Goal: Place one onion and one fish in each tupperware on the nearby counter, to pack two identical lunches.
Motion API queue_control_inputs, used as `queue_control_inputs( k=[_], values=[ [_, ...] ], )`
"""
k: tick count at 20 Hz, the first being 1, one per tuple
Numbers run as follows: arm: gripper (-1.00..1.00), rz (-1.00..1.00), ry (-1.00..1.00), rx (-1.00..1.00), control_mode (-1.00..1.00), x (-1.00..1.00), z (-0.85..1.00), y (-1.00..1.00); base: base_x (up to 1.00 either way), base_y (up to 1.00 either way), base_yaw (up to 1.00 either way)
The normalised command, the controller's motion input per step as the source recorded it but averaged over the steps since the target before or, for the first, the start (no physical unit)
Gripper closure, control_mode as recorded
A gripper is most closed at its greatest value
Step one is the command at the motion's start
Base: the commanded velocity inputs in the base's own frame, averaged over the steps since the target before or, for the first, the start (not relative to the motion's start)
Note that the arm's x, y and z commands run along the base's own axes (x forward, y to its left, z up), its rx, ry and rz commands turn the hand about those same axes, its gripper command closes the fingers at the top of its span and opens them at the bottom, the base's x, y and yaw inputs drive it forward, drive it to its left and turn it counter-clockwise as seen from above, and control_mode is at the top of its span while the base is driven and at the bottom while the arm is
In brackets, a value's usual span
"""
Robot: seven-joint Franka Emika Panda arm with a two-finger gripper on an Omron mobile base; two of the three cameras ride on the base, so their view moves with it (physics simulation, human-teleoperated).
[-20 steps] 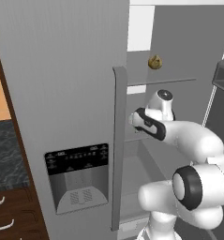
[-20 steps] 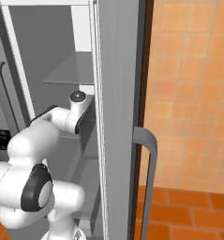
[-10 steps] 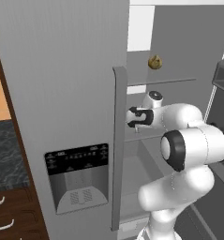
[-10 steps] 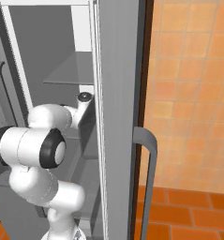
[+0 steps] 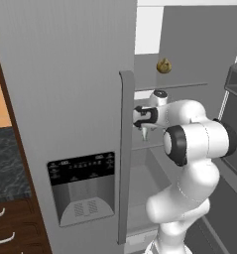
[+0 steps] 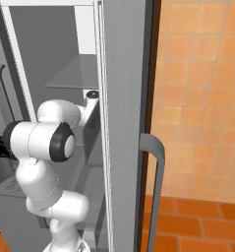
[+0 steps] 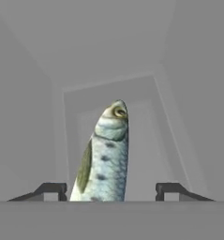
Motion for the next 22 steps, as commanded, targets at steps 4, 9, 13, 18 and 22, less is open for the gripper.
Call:
queue_control_inputs(
  k=[4, 9, 13, 18, 22],
  values=[
    [1.0, -0.15, 0.1, 0.0, -1.0, -0.97, -0.99, 0.0, 0.0, 0.0, 0.0],
    [1.0, -0.05, 0.01, 0.0, -1.0, -0.75, -0.37, 0.0, 0.0, 0.0, 0.0],
    [1.0, 0.0, -0.15, 0.0, -1.0, -1.0, 0.14, 0.0, 0.0, 0.0, 0.0],
    [1.0, 0.05, -0.23, -0.02, -1.0, -1.0, 0.43, 0.09, 0.0, 0.0, 0.0],
    [1.0, 0.1, -0.25, -0.07, -1.0, -1.0, 0.92, 0.08, 0.0, 0.0, 0.0]
  ],
)
